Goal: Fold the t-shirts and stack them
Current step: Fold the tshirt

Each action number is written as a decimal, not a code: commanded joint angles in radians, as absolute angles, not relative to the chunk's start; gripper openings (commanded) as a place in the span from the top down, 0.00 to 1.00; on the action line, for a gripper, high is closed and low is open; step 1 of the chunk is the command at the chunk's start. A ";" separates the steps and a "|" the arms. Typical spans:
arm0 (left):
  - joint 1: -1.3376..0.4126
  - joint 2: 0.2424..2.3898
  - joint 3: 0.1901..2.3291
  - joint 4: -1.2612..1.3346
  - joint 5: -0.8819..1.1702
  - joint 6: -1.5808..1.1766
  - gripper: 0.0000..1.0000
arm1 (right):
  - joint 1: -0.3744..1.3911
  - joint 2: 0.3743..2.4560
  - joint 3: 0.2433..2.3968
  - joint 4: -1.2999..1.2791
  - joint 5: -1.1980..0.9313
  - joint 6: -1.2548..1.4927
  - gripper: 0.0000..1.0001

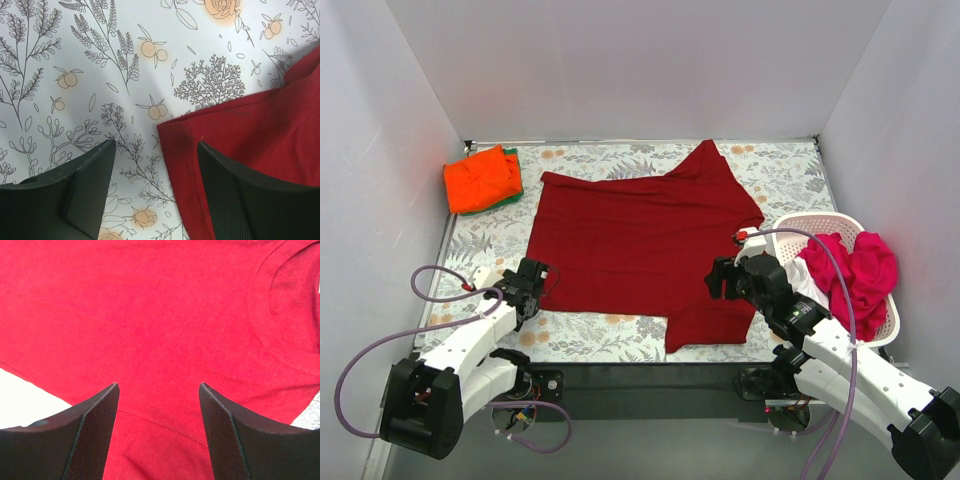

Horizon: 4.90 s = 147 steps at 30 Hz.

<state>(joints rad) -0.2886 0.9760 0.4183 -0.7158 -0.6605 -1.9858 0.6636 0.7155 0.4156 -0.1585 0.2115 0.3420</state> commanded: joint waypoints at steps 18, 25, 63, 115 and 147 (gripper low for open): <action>-0.219 1.045 0.400 -0.566 -0.615 -2.045 0.56 | 0.670 0.706 0.414 -0.146 0.250 0.353 0.41; -0.198 1.104 0.416 -0.508 -0.574 -1.958 0.58 | 0.670 0.707 0.416 -0.146 0.250 0.354 0.41; -0.169 0.816 0.502 -0.370 -0.437 -1.654 1.00 | 0.672 0.965 0.508 -0.374 0.356 0.432 0.43; -0.169 0.750 0.474 -0.238 -0.238 -1.546 1.00 | 1.241 1.219 0.618 -0.666 0.486 0.807 0.55; -0.169 0.867 0.495 -0.127 -0.267 -1.528 1.00 | 0.933 1.348 0.911 -0.569 0.498 0.394 0.91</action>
<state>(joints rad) -0.1722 0.8421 0.4728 -0.1734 -0.2478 -1.5509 0.9623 1.3525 0.8272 -0.6102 0.4454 0.4507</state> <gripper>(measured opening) 0.030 0.071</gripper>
